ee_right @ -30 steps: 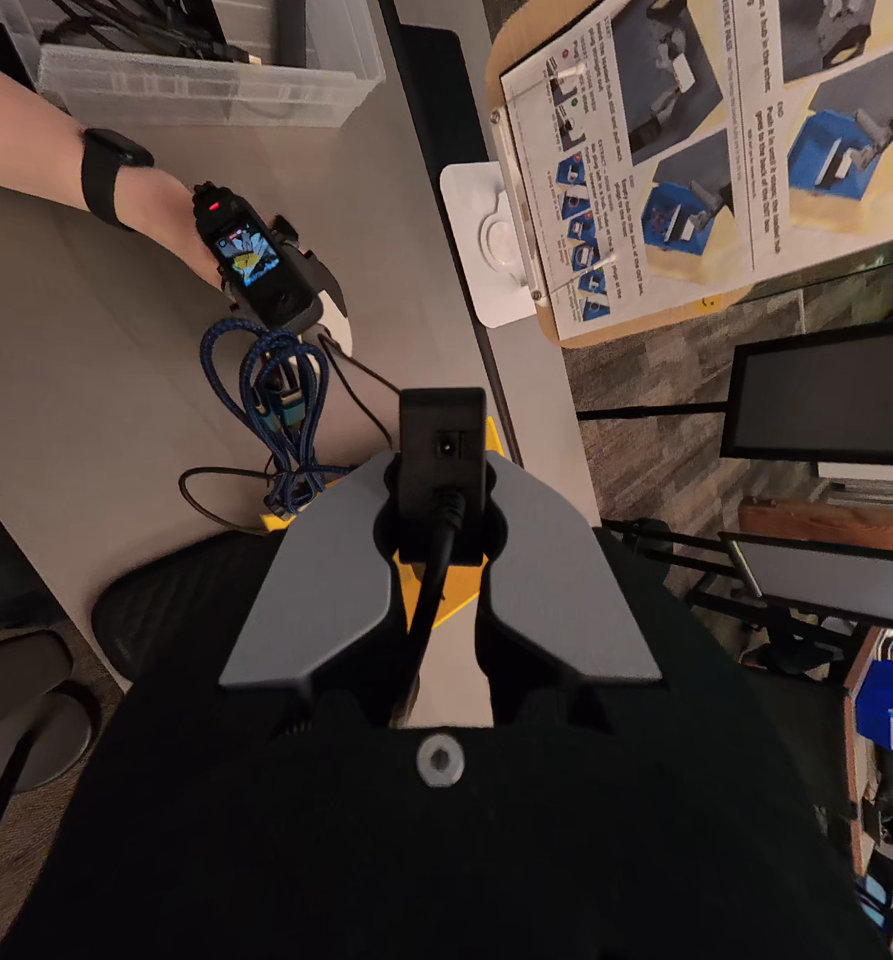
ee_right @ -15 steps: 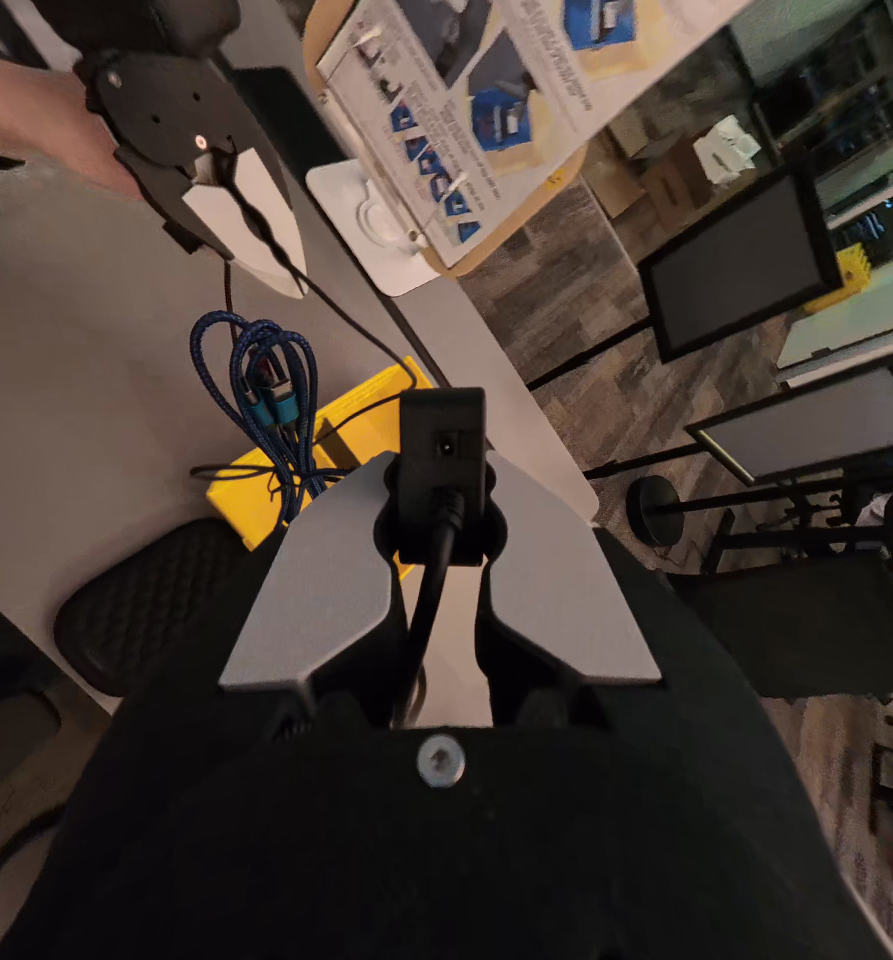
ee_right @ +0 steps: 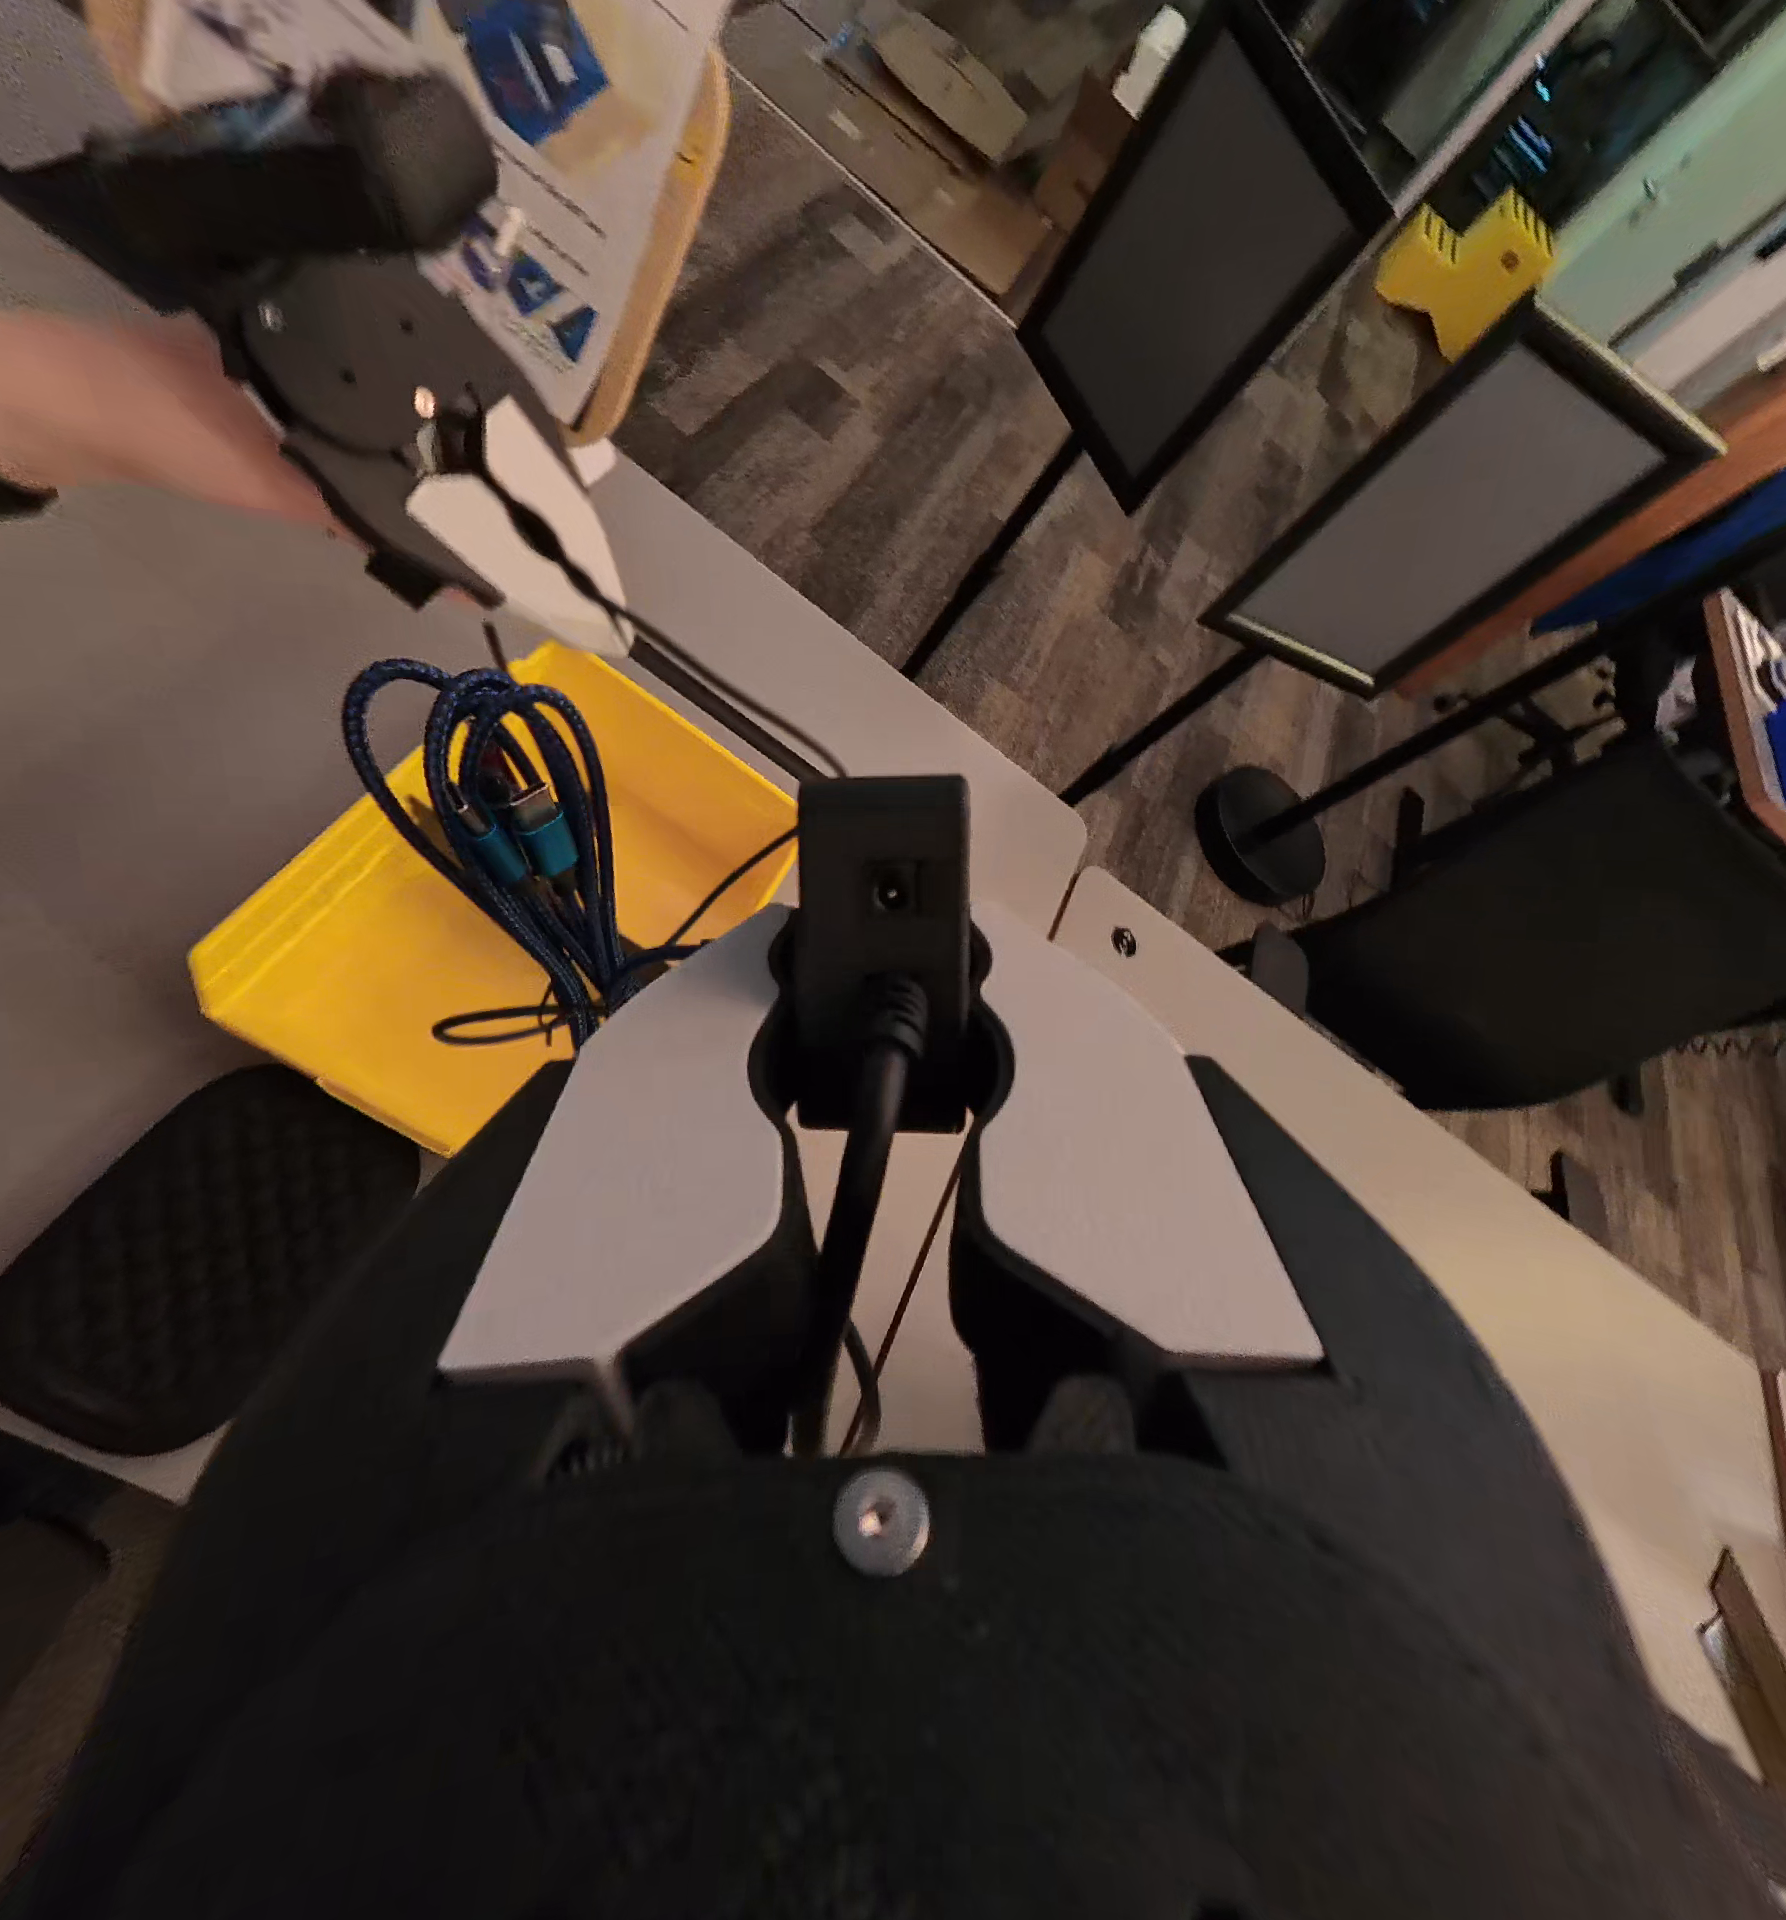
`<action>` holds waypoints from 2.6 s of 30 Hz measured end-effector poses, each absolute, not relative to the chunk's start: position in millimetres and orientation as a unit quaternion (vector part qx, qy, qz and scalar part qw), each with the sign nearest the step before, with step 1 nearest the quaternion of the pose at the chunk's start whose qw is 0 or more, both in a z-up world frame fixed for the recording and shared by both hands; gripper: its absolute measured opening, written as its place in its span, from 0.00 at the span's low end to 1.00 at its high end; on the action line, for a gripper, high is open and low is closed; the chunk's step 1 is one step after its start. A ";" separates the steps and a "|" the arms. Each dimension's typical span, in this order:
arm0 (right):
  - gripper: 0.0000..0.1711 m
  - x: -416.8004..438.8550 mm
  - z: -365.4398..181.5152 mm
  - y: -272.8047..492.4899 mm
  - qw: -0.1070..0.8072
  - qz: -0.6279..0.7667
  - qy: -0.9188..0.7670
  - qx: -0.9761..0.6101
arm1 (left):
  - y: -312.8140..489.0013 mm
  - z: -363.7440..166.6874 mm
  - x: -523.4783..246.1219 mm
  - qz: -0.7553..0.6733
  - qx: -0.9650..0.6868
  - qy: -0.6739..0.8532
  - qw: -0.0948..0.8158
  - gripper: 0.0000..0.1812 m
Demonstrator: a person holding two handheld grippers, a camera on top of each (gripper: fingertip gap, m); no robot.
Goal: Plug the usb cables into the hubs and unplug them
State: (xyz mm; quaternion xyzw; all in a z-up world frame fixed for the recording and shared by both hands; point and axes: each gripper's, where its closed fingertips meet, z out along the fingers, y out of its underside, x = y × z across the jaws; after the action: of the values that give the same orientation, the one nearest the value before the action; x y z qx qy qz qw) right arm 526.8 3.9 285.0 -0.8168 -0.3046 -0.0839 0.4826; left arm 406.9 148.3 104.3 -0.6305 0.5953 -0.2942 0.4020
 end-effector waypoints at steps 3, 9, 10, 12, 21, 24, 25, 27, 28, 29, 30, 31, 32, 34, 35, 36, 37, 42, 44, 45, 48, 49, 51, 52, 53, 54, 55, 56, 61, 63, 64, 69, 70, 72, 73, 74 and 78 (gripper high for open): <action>0.16 535.0 279.4 21.4 0.487 -0.069 -0.261 -0.831 | 158.7 47.9 415.3 -0.304 -0.629 0.622 0.354 0.00; 0.16 517.6 269.8 60.7 0.503 0.007 -0.222 -0.835 | 187.3 -29.2 398.3 -0.243 -0.664 0.633 0.317 0.01; 0.16 513.5 268.1 69.3 0.507 0.017 -0.218 -0.834 | 194.0 -34.0 394.2 -0.231 -0.669 0.628 0.323 0.02; 0.16 505.0 264.9 86.8 0.510 0.034 -0.215 -0.832 | 208.7 -41.1 385.0 -0.212 -0.686 0.610 0.336 0.02; 0.16 467.6 281.5 149.7 0.535 0.086 -0.207 -0.815 | 211.0 -49.5 365.4 -0.239 -0.714 0.579 0.314 0.18; 0.16 462.4 288.7 161.9 0.535 0.090 -0.206 -0.814 | 213.0 -22.3 357.2 -0.272 -0.703 0.552 0.356 0.20; 0.16 461.2 290.9 164.3 0.535 0.089 -0.208 -0.814 | 216.6 -11.4 351.3 -0.271 -0.699 0.541 0.382 0.20; 0.16 460.3 294.2 167.3 0.535 0.086 -0.211 -0.813 | 213.9 12.2 339.4 -0.291 -0.685 0.519 0.420 0.21; 0.16 460.1 295.3 168.4 0.536 0.084 -0.212 -0.813 | 208.0 24.5 333.8 -0.313 -0.679 0.504 0.434 0.22; 0.16 459.9 295.7 169.3 0.536 0.082 -0.213 -0.813 | 200.3 35.5 328.4 -0.336 -0.677 0.484 0.441 0.23; 0.16 459.8 295.8 170.1 0.536 0.081 -0.214 -0.813 | 191.5 44.9 323.9 -0.363 -0.679 0.458 0.444 0.28; 0.16 459.8 295.6 170.8 0.537 0.080 -0.214 -0.812 | 176.2 54.3 324.4 -0.409 -0.672 0.432 0.441 0.37; 0.16 460.5 295.2 172.0 0.538 0.078 -0.214 -0.812 | 155.5 60.9 327.3 -0.458 -0.656 0.421 0.427 0.38; 0.16 462.5 293.3 175.2 0.538 0.074 -0.210 -0.813 | 118.6 65.6 333.2 -0.523 -0.638 0.401 0.398 0.41; 0.16 463.5 291.8 176.7 0.537 0.074 -0.208 -0.814 | 103.7 66.3 335.7 -0.546 -0.631 0.392 0.387 0.42; 0.16 464.3 290.6 177.9 0.536 0.073 -0.206 -0.816 | 93.0 63.1 337.7 -0.552 -0.634 0.387 0.379 0.43; 0.16 465.0 289.6 178.9 0.535 0.072 -0.204 -0.816 | 85.7 55.9 340.2 -0.541 -0.642 0.391 0.376 0.45; 0.16 465.1 284.3 181.1 0.532 0.075 -0.202 -0.819 | 65.6 22.5 360.1 -0.470 -0.667 0.431 0.384 0.26; 0.16 466.2 282.0 180.4 0.530 0.077 -0.200 -0.821 | 80.1 18.7 361.5 -0.411 -0.669 0.458 0.418 0.07; 0.16 467.4 280.8 179.3 0.528 0.076 -0.199 -0.822 | 87.5 18.3 361.3 -0.389 -0.670 0.471 0.422 0.06; 0.16 474.7 276.3 174.9 0.523 0.073 -0.198 -0.826 | 121.6 25.7 354.4 -0.314 -0.672 0.504 0.442 0.02; 0.16 477.3 273.3 174.0 0.521 0.079 -0.195 -0.827 | 137.1 31.6 351.3 -0.285 -0.671 0.510 0.456 0.01; 0.16 479.6 263.0 174.0 0.516 0.103 -0.196 -0.827 | 173.4 42.0 345.4 -0.215 -0.671 0.512 0.492 0.00; 0.16 479.9 255.4 174.9 0.512 0.115 -0.198 -0.828 | 189.2 45.2 344.7 -0.189 -0.668 0.511 0.506 0.00; 0.16 480.2 246.4 176.4 0.507 0.124 -0.201 -0.829 | 200.8 45.5 346.2 -0.175 -0.668 0.511 0.512 0.00; 0.16 480.9 236.1 178.7 0.502 0.131 -0.200 -0.831 | 208.8 42.7 349.5 -0.168 -0.669 0.515 0.509 0.00; 0.16 481.8 224.7 181.4 0.496 0.137 -0.198 -0.834 | 218.2 40.2 351.4 -0.153 -0.673 0.511 0.513 0.00; 0.16 482.5 212.5 184.3 0.490 0.143 -0.193 -0.838 | 229.3 40.6 352.2 -0.129 -0.670 0.502 0.531 0.00; 0.16 481.0 141.7 195.4 0.443 0.185 -0.168 -0.861 | 231.0 -7.5 373.5 -0.129 -0.690 0.545 0.458 0.00; 0.16 478.5 111.9 196.6 0.416 0.204 -0.160 -0.872 | 230.2 -20.2 371.2 -0.127 -0.709 0.528 0.449 0.00; 0.16 477.6 98.8 197.2 0.404 0.214 -0.154 -0.876 | 229.5 -20.5 370.1 -0.141 -0.716 0.509 0.457 0.00; 0.16 468.0 45.5 197.5 0.325 0.296 -0.097 -0.893 | 214.2 -8.7 360.6 -0.251 -0.733 0.448 0.447 0.11; 0.16 466.6 38.6 199.1 0.318 0.311 -0.082 -0.892 | 215.6 -3.8 353.9 -0.248 -0.732 0.441 0.456 0.15; 0.16 464.2 23.5 202.2 0.299 0.330 -0.057 -0.893 | 216.6 6.9 339.0 -0.241 -0.724 0.435 0.479 0.16; 0.16 462.3 14.7 202.4 0.285 0.336 -0.053 -0.896 | 215.8 11.8 331.3 -0.237 -0.719 0.432 0.490 0.16; 0.16 459.0 5.4 201.4 0.266 0.344 -0.052 -0.899 | 214.2 16.0 323.5 -0.233 -0.716 0.428 0.499 0.16; 0.16 443.0 -29.8 198.5 0.189 0.380 -0.053 -0.904 | 190.7 25.9 304.1 -0.261 -0.703 0.420 0.511 0.15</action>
State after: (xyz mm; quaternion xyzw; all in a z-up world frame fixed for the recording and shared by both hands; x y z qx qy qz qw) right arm 443.0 198.5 -29.8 -0.9038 -0.0534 0.3804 0.1887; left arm 304.1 190.7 25.9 -0.7030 0.4198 -0.2612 0.5112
